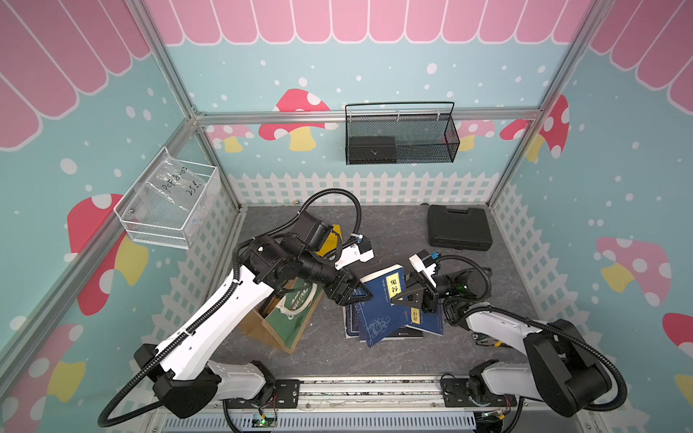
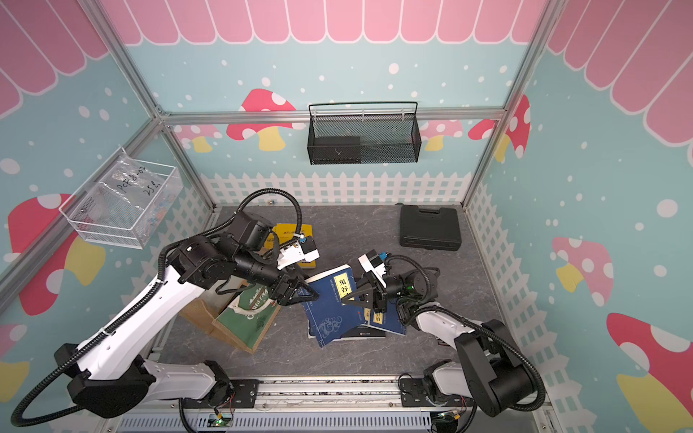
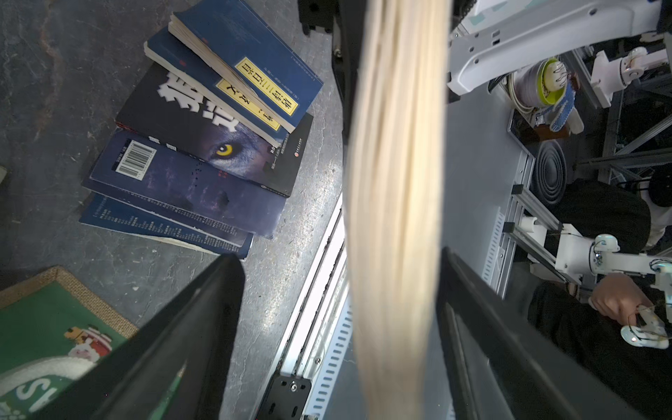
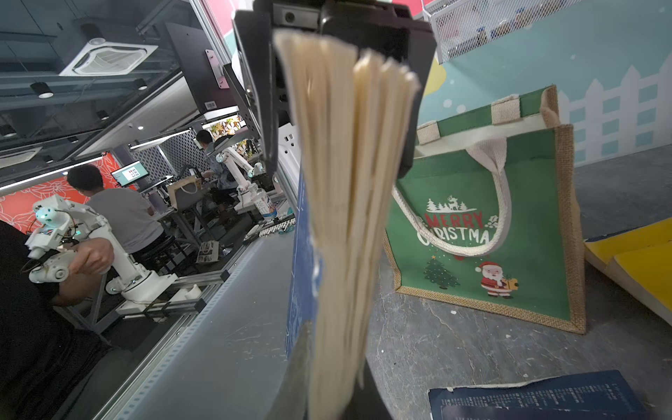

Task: Put the books into the canvas bag
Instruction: Pick up the book from the book.

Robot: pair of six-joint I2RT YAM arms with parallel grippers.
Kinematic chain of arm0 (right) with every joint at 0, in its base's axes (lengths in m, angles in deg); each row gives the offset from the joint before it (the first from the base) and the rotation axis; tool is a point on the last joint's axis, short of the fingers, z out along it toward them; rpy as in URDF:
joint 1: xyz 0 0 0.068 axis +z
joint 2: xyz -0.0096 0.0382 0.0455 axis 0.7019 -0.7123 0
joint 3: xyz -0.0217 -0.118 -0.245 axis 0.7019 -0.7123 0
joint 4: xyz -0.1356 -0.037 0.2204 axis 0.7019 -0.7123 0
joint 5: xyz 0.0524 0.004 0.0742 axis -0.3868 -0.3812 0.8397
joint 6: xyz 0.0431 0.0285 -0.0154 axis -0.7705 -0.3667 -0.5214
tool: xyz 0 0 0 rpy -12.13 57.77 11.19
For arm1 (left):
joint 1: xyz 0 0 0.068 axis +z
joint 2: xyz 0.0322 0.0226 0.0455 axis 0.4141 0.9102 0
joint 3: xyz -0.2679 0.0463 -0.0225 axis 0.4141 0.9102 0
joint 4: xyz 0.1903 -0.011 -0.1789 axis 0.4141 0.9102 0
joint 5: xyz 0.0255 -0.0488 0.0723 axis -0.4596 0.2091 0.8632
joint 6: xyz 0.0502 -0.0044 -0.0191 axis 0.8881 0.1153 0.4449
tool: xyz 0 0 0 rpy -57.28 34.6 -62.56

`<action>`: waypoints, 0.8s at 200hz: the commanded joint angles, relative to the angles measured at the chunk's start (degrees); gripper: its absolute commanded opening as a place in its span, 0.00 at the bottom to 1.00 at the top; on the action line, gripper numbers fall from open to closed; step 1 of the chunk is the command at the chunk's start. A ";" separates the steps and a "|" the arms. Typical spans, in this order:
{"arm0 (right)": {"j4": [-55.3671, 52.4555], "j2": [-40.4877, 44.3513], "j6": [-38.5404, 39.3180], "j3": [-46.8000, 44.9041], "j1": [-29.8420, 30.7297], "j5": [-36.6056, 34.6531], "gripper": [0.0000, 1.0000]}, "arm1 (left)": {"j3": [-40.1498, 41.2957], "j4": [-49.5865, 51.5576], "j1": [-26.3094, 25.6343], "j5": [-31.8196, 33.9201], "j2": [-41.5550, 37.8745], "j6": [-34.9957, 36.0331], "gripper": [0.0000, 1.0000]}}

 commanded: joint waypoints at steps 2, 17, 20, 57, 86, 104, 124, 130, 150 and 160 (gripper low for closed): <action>-12.96 -0.06 11.10 3.61 2.31 0.19 0.00 | -3.39 7.28 0.27 -1.09 2.91 4.58 0.77; -28.40 0.69 22.25 6.63 3.63 -1.61 0.00 | -4.89 8.23 0.15 -1.88 5.30 4.62 0.72; -32.76 0.90 25.23 7.42 3.87 -2.13 0.00 | -5.18 8.46 0.06 -1.85 5.83 4.68 0.70; -58.14 1.13 41.98 14.06 5.77 -9.00 0.00 | -7.07 9.95 -1.05 0.26 10.37 4.89 0.11; -63.42 -0.06 44.27 15.42 5.79 -13.96 0.12 | -7.57 9.99 -1.16 5.21 9.68 4.50 0.00; -64.95 0.12 44.89 15.91 5.64 -17.63 0.48 | -7.97 8.54 -0.32 13.49 7.38 1.92 0.00; -65.63 0.88 45.01 16.32 5.52 -22.26 0.76 | -7.67 5.43 4.22 18.46 2.36 -3.43 0.00; -65.80 1.12 44.92 16.42 5.39 -23.38 0.82 | -7.19 4.04 6.14 19.31 0.31 -5.29 0.00; -66.15 1.20 44.86 16.49 4.53 -24.70 0.94 | -4.26 -1.17 10.84 23.19 -7.99 -11.33 0.00; -66.32 0.97 45.07 16.34 4.05 -24.86 0.95 | -2.72 -3.47 11.65 27.18 -11.88 -14.43 0.00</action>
